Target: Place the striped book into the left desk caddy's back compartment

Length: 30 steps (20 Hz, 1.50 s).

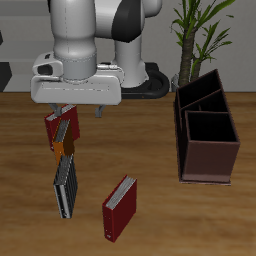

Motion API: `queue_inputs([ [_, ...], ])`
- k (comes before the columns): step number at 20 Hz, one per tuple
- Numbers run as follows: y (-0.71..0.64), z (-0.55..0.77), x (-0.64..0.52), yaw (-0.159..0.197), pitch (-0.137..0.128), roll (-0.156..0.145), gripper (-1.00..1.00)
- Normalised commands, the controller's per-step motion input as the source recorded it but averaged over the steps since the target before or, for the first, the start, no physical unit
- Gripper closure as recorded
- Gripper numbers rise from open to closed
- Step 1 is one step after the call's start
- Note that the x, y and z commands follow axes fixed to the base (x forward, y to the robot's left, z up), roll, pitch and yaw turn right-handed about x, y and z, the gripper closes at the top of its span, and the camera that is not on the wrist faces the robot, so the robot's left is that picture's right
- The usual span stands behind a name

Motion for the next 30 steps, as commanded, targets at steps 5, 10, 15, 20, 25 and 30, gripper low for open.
queue_inputs([
  [5, -0.24, -0.17, -0.02, 0.004, -0.003, 0.005, -1.0],
  [10, -0.09, -0.27, 0.02, 0.015, 0.013, 0.019, -1.0],
  [15, -0.06, -0.23, 0.03, 0.0, 0.014, 0.021, -1.0],
  [20, -0.1, -0.16, -0.01, -0.004, 0.013, -0.013, -1.0],
  [25, -0.09, -0.15, 0.03, 0.005, 0.005, 0.0, -1.0],
  [30, 0.01, -0.23, 0.08, 0.004, 0.012, 0.01, -1.0],
])
